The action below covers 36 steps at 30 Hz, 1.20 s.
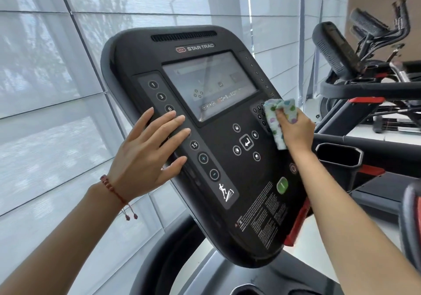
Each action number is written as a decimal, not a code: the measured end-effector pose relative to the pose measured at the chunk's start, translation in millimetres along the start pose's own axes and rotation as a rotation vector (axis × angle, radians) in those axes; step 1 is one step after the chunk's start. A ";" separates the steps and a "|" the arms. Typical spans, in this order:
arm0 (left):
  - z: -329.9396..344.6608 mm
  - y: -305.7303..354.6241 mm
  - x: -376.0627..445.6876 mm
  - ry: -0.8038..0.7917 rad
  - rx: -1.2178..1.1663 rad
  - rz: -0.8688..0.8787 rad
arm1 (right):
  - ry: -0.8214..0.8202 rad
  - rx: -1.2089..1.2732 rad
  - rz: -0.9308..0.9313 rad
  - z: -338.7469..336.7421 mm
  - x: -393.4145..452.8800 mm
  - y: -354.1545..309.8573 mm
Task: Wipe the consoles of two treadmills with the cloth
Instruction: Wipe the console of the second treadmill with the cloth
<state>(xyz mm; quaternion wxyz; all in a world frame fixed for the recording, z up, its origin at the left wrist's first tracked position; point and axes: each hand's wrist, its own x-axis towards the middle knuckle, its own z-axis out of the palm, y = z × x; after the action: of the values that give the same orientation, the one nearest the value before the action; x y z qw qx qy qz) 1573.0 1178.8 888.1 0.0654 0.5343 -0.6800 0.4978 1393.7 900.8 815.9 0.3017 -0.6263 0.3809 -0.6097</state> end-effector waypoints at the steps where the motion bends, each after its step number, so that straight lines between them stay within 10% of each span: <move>1: 0.3 0.6 0.0 0.000 -0.002 -0.001 | 0.022 -0.008 0.019 1.5 0.2 0.7; 17: 0.3 5.9 1.1 0.026 -0.047 -0.044 | -0.215 0.287 -0.484 2.3 -158.5 -67.4; 36: 3.7 67.5 -3.8 0.007 -0.157 0.026 | 0.127 -0.115 0.168 -23.8 -11.9 44.3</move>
<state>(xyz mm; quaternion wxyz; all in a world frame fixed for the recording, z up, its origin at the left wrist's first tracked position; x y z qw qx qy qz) 1522.8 1174.1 842.9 0.1031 0.5168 -0.7236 0.4457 1365.6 889.6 774.1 0.2904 -0.5688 0.4847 -0.5977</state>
